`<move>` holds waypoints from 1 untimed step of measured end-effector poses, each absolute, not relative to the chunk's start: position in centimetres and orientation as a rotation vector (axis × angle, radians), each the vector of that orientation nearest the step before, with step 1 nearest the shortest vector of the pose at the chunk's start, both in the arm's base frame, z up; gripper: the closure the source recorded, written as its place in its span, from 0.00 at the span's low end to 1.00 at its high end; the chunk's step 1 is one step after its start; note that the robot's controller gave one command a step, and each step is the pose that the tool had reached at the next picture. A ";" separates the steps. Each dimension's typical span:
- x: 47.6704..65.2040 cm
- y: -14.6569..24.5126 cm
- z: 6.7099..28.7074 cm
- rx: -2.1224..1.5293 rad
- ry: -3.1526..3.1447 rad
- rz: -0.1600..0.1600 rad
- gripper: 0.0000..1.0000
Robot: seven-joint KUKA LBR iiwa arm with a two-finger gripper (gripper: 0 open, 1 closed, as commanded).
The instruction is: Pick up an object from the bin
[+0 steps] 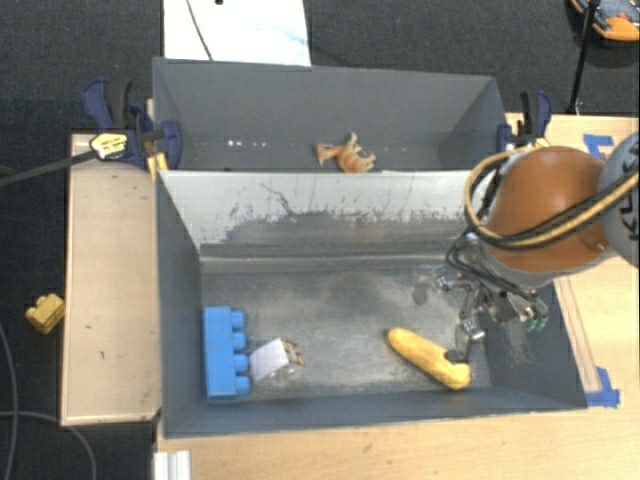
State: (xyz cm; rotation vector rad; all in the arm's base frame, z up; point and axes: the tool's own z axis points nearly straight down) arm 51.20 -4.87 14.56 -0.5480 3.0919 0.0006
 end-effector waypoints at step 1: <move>50.2 -5.8 10.7 -0.509 3.095 -0.001 0.00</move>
Offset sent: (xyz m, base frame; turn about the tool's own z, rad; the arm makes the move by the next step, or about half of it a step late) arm -0.0142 -0.0012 -0.0550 0.0789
